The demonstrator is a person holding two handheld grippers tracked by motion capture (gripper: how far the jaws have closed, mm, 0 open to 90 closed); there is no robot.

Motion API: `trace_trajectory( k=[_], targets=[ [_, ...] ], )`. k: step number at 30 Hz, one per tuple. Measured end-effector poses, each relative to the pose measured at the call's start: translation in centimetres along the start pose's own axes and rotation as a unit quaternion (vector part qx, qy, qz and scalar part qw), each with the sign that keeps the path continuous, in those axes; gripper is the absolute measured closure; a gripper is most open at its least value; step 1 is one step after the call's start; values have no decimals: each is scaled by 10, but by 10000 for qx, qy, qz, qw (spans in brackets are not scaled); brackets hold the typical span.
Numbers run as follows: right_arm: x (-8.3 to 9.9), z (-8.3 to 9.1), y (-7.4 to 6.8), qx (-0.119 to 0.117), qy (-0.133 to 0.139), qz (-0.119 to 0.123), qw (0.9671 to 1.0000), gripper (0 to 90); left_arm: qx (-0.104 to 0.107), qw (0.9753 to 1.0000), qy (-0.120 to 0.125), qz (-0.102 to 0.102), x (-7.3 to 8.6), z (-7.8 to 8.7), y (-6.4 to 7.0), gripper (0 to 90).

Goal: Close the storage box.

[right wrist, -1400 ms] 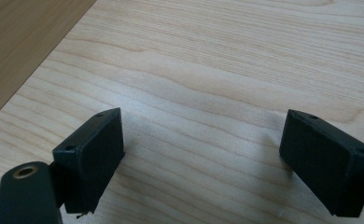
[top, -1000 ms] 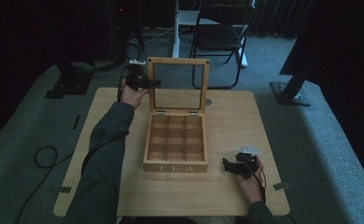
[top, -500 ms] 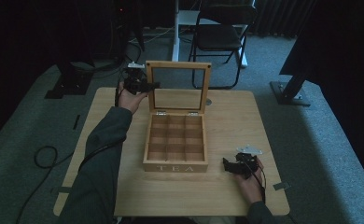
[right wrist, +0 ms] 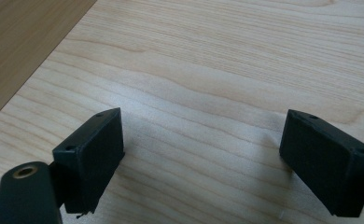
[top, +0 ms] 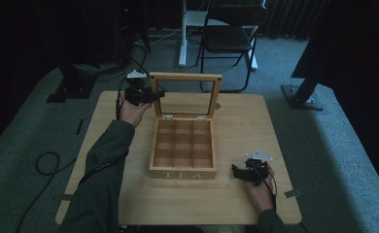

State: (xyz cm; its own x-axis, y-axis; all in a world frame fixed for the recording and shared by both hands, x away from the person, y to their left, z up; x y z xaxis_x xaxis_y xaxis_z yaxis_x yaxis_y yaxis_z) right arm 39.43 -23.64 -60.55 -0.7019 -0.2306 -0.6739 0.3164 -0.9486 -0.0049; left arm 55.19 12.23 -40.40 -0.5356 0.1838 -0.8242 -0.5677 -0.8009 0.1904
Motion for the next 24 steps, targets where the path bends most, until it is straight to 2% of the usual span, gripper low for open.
trace_trajectory(
  k=[15,24],
  targets=[
    [0,0,0,0,-1,2,10000,132,-201,9996,127,-123,5,25,19,438],
    [0,0,0,0,-2,2,10000,133,-64,9998,130,-121,7,36,26,421]
  ],
)
Point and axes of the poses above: each handheld gripper's, and its own axes: z roughly backward along the jaws, x roughly out of its underside, y roughly to its right, the point moved 8 cm from there along -z, roughly forward along the jaws, and after that the axes turned 4 degrees about -y, right-handed, at the moved point
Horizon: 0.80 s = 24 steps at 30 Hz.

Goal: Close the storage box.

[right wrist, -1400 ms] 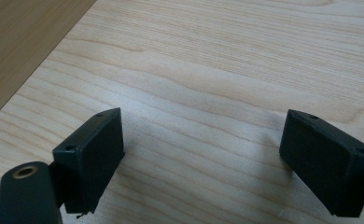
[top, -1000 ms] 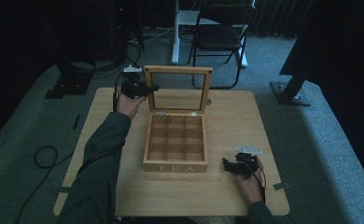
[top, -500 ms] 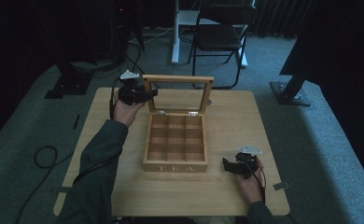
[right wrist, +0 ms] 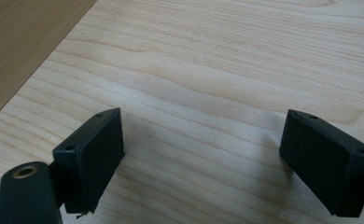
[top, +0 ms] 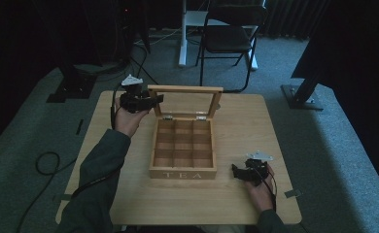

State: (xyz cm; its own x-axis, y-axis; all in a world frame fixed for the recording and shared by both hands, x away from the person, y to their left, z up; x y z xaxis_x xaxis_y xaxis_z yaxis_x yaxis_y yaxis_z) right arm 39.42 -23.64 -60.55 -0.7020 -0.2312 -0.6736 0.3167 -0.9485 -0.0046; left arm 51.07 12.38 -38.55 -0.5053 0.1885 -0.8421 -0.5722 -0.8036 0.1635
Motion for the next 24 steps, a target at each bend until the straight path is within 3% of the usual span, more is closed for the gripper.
trace_trajectory(
  k=[12,24],
  targets=[
    [0,0,0,1,1,-1,10000,132,74,9999,-108,8,12,8,7,394],
    [0,0,0,-1,4,1,10000,133,104,9999,-28,39,20,23,15,395]
  ],
)
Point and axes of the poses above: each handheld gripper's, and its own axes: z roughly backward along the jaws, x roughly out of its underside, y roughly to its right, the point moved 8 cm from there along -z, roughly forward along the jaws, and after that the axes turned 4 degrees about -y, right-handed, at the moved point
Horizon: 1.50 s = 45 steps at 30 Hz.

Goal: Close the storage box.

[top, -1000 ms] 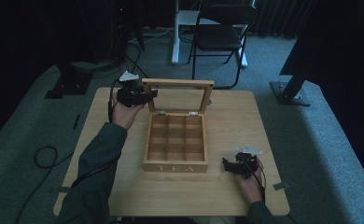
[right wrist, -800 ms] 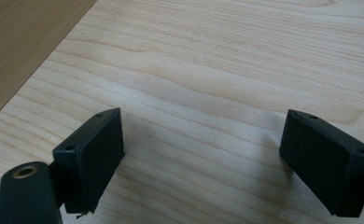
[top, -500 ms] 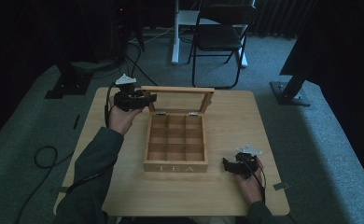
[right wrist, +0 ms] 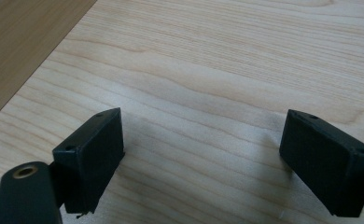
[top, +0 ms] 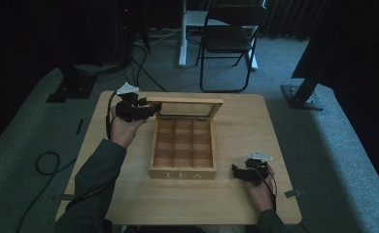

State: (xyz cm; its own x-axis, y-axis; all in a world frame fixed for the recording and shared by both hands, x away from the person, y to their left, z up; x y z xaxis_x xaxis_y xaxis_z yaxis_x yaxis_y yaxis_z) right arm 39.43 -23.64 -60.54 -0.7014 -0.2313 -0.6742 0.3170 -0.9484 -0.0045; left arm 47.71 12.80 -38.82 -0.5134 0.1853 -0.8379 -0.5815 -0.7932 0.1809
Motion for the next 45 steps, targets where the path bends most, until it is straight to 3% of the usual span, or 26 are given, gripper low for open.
trace_trajectory(
  k=[45],
  targets=[
    [0,0,0,7,14,4,10000,133,-138,9997,-72,-188,47,15,19,392]
  ],
)
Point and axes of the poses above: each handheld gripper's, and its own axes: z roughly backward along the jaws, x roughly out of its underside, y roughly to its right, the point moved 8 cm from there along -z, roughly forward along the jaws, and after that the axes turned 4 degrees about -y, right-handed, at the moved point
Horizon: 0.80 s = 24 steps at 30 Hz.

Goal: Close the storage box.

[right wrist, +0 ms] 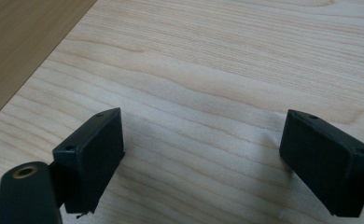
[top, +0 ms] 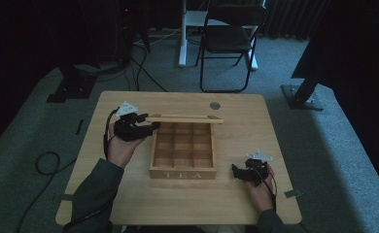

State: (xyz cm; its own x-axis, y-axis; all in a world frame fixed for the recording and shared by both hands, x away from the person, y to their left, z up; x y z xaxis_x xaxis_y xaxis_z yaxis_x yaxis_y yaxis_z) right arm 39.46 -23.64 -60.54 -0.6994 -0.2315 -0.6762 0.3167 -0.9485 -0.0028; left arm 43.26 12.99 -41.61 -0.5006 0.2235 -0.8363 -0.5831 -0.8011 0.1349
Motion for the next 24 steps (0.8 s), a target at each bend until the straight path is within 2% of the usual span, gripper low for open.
trace_trajectory(
  k=[13,24],
  targets=[
    [0,0,0,-4,-6,-7,10000,133,-31,9999,13,-129,6,2,5,393],
    [1,1,-1,-6,-4,-8,10000,133,-16,9999,-43,-133,17,2,7,386]
  ],
)
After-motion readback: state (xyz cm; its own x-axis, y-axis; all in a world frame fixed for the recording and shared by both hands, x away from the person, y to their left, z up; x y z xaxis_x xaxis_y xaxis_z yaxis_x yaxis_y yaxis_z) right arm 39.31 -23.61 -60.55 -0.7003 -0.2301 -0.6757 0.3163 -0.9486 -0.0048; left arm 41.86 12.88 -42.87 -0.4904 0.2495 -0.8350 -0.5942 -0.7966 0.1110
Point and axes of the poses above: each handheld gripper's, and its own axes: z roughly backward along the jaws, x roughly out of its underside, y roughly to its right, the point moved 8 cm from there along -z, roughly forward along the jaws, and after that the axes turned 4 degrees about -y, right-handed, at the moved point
